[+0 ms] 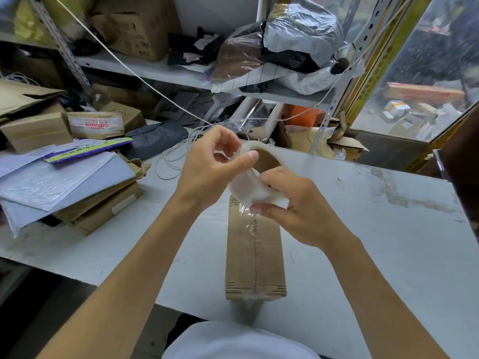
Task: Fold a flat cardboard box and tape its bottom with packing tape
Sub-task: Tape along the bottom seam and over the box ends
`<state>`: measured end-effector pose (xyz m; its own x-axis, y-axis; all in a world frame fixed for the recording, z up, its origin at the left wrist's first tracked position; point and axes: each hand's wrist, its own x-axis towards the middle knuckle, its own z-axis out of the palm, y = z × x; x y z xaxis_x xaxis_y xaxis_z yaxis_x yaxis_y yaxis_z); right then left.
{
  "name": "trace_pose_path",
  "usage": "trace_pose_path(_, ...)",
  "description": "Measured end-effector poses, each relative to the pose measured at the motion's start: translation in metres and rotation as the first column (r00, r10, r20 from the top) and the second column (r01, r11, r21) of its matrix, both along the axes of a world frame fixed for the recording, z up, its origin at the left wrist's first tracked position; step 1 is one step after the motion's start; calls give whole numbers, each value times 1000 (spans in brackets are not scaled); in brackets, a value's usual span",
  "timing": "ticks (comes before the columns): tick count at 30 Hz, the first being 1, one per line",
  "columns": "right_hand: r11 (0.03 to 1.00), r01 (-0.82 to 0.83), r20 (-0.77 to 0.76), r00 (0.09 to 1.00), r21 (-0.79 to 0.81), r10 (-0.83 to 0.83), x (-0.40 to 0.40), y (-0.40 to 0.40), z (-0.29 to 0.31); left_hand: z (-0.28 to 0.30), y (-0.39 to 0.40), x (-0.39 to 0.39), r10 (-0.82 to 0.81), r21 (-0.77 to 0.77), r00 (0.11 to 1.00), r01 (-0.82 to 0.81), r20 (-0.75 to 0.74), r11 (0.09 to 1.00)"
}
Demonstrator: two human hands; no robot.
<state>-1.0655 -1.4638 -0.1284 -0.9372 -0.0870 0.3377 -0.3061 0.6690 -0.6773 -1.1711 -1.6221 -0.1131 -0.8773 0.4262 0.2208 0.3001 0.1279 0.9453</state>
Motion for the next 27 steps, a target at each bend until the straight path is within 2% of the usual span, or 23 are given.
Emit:
trace_pose_path(16,996,-22,-28,999,82,24,-5,0,-13,-29,3,7,79,88,975,-99,206,991)
trace_pose_path(27,999,3,-86,996,38,0,-7,-10,-16,-26,1,9,131,140,967,-164,219,976)
